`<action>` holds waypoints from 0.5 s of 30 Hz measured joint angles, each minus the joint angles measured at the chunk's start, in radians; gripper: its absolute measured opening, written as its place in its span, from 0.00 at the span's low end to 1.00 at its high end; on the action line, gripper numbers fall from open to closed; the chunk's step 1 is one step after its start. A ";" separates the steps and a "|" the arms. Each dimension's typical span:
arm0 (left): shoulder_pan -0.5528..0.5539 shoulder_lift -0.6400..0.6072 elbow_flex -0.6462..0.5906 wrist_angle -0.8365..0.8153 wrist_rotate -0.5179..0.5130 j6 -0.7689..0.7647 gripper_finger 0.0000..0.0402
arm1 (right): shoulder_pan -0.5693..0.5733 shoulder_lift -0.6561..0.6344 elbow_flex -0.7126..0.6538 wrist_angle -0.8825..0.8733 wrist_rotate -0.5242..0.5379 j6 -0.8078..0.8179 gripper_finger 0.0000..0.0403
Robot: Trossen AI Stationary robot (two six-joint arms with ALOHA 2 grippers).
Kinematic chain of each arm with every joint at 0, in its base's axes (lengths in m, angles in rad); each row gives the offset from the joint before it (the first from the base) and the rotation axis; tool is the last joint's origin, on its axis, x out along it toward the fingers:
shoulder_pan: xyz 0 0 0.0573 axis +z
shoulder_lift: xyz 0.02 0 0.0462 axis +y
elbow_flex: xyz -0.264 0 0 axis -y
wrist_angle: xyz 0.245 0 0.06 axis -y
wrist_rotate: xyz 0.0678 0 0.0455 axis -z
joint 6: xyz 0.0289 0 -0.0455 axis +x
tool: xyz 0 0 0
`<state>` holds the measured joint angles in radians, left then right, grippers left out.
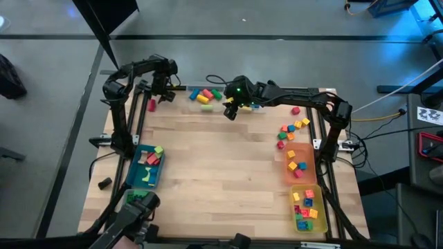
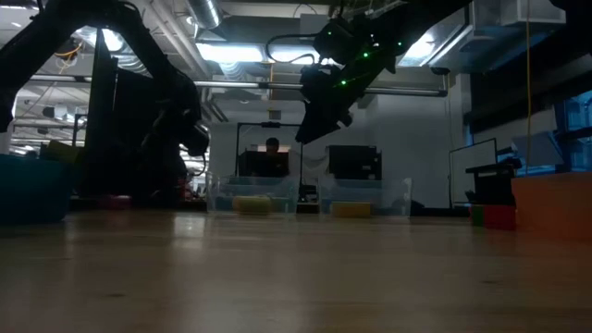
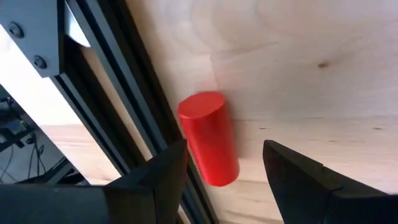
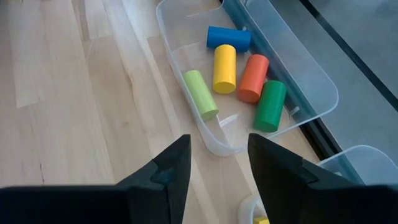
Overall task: Sort blocks by size
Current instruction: Put the red block into the top left transparent bin
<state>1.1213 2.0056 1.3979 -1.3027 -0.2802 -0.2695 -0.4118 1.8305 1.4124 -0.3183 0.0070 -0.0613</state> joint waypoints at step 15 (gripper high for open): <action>0.005 0.052 0.003 0.015 0.014 -0.003 0.50 | 0.000 0.000 0.000 -0.009 0.000 0.000 0.40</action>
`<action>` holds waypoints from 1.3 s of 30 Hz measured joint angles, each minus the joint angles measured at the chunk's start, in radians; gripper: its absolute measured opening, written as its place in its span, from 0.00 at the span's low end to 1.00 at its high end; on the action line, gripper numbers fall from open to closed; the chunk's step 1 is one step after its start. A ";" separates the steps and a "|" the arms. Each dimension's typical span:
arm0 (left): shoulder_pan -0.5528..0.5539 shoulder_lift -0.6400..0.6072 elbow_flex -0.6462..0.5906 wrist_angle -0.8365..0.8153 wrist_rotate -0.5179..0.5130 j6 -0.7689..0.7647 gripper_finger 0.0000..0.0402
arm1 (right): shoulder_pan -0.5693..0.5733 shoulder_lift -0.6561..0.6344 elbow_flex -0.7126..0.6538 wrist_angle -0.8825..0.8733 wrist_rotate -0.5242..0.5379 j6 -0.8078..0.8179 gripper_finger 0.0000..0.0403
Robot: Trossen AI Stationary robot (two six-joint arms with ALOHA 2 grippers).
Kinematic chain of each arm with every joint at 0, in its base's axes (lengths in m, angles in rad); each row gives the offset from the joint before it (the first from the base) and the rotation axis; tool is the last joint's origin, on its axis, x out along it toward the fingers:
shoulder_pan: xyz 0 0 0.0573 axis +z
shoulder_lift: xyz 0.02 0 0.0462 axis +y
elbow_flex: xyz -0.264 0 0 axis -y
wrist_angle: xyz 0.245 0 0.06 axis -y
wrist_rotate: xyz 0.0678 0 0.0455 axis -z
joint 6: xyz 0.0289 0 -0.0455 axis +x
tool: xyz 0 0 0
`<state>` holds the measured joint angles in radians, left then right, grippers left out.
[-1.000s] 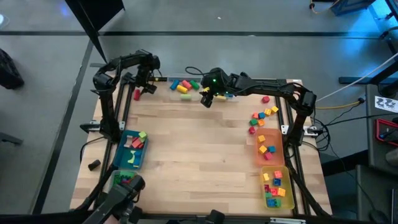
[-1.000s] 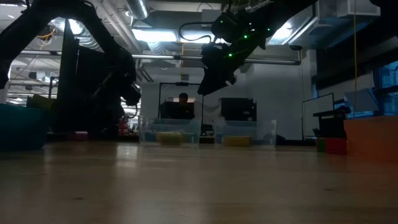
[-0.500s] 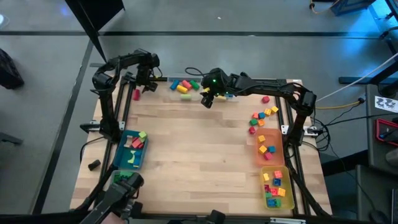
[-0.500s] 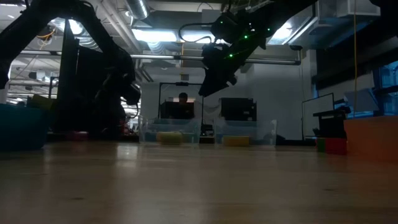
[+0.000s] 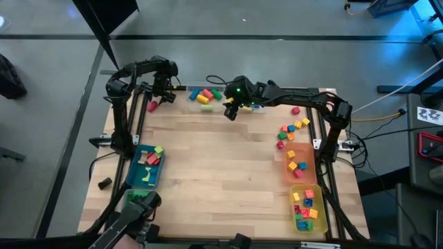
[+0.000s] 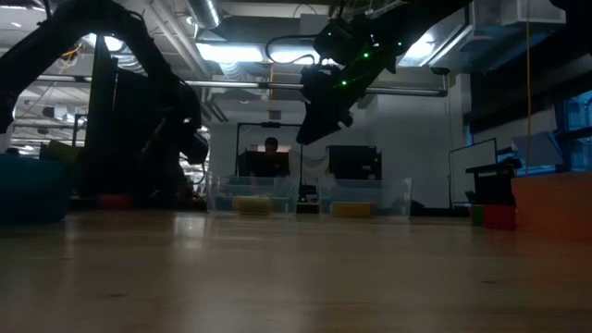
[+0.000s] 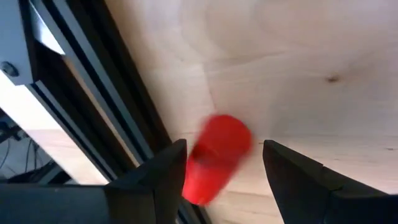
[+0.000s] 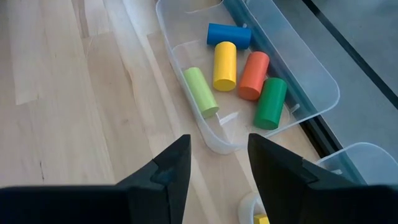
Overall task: Sort blocks by size
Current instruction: Put the red block into the top left transparent bin
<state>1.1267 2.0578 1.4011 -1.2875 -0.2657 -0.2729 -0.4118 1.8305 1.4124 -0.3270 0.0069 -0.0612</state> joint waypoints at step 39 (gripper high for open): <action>-0.035 0.006 -0.004 -0.034 0.027 0.412 0.43 | 0.000 0.000 0.000 -0.044 0.000 0.000 0.40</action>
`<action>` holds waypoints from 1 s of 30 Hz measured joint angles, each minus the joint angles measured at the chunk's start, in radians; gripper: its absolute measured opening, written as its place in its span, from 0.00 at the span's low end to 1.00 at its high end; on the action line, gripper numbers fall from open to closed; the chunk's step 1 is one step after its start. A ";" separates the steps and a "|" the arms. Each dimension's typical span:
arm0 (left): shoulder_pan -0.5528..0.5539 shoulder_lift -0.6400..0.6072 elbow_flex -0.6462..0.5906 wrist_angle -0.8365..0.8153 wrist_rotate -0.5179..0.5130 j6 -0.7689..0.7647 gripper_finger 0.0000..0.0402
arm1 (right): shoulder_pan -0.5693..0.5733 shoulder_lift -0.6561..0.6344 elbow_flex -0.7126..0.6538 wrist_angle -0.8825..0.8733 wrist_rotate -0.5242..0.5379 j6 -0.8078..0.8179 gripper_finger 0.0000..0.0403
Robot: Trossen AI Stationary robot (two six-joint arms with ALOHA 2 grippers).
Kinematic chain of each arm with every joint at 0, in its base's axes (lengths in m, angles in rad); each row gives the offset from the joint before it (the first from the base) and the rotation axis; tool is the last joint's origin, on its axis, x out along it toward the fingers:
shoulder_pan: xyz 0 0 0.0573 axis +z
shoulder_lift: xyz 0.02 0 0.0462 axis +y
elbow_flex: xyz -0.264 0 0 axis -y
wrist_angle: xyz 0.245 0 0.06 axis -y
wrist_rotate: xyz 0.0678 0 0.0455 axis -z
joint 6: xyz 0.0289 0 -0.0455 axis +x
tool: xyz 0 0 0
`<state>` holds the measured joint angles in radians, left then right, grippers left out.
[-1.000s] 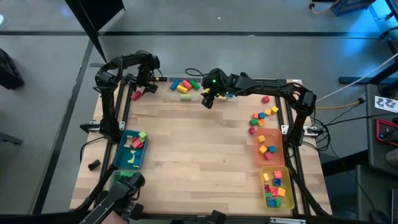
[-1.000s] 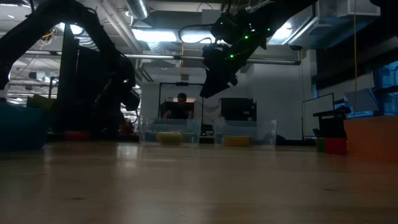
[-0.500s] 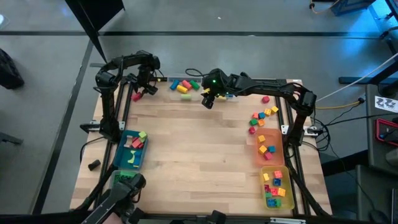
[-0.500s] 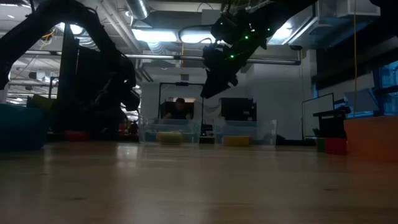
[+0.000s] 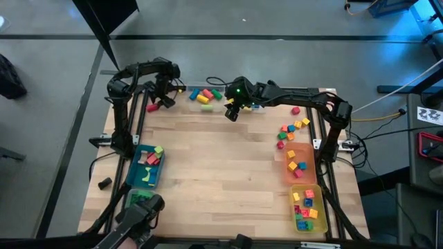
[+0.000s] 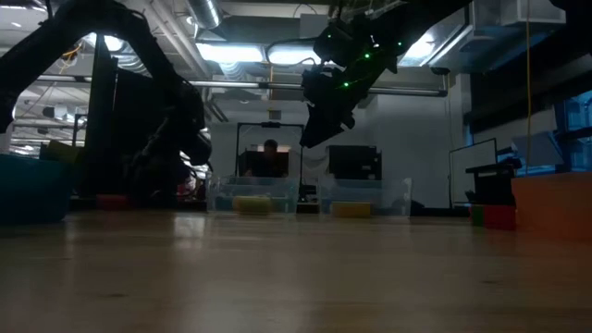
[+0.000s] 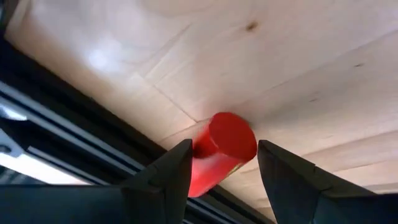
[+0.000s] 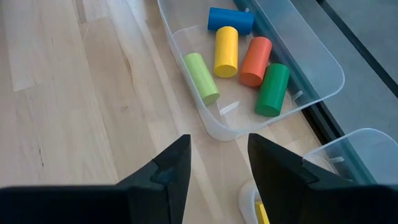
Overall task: Sort blocks by size
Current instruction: Put the red block into the top left transparent bin
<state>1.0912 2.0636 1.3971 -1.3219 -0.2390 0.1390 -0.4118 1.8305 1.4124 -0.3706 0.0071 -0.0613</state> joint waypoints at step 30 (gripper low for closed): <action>0.002 0.000 -0.001 0.041 -0.082 0.093 0.37 | 0.000 0.000 0.000 -0.039 0.000 0.000 0.40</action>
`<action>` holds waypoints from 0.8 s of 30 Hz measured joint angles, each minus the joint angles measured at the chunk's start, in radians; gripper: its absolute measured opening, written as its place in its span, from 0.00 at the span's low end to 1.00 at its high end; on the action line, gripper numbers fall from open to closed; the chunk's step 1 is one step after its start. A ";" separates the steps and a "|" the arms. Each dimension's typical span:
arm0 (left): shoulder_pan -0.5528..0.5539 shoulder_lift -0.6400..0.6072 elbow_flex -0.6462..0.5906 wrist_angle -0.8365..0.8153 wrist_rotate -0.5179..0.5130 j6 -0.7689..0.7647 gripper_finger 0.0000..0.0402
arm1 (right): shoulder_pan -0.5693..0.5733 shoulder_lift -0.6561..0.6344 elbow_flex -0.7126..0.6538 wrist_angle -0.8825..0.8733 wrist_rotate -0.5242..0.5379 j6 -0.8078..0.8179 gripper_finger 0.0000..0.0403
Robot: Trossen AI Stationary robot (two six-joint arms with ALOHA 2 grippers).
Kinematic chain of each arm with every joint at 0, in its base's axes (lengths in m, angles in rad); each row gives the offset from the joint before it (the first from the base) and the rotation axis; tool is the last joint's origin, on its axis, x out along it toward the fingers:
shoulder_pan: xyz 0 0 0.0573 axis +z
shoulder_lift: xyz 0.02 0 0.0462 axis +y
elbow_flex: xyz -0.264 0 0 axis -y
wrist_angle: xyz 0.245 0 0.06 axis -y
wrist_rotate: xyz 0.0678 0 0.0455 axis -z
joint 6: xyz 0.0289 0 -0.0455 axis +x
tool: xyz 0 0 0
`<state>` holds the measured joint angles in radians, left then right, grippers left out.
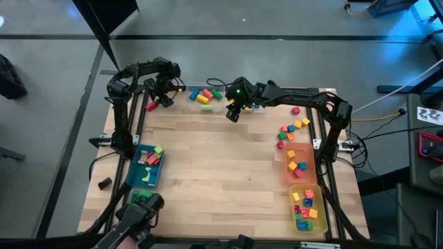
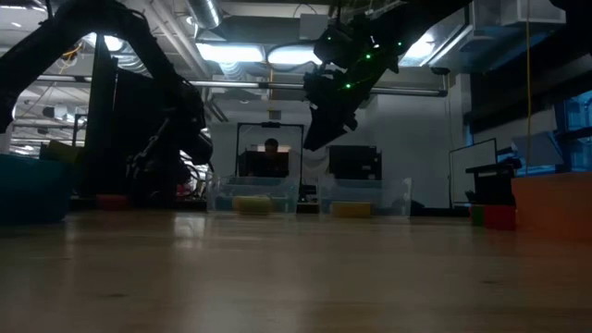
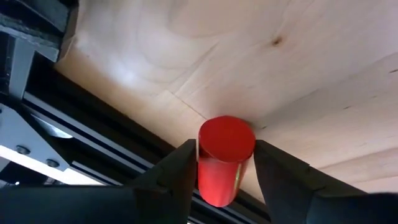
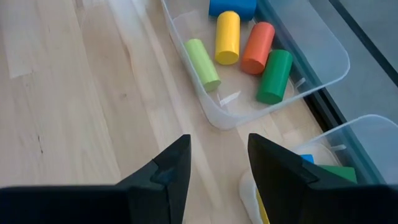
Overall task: Sort blocks by size
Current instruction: Put the red block into the top left transparent bin
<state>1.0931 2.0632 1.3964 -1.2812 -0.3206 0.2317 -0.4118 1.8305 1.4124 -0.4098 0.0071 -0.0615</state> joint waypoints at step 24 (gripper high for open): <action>0.006 -0.004 0.002 -0.009 0.001 0.034 0.21 | 0.000 0.000 0.000 -0.003 0.000 0.000 0.40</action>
<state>1.0987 2.0597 1.3987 -1.2901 -0.3198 0.2654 -0.4122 1.8305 1.4124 -0.4132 0.0071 -0.0614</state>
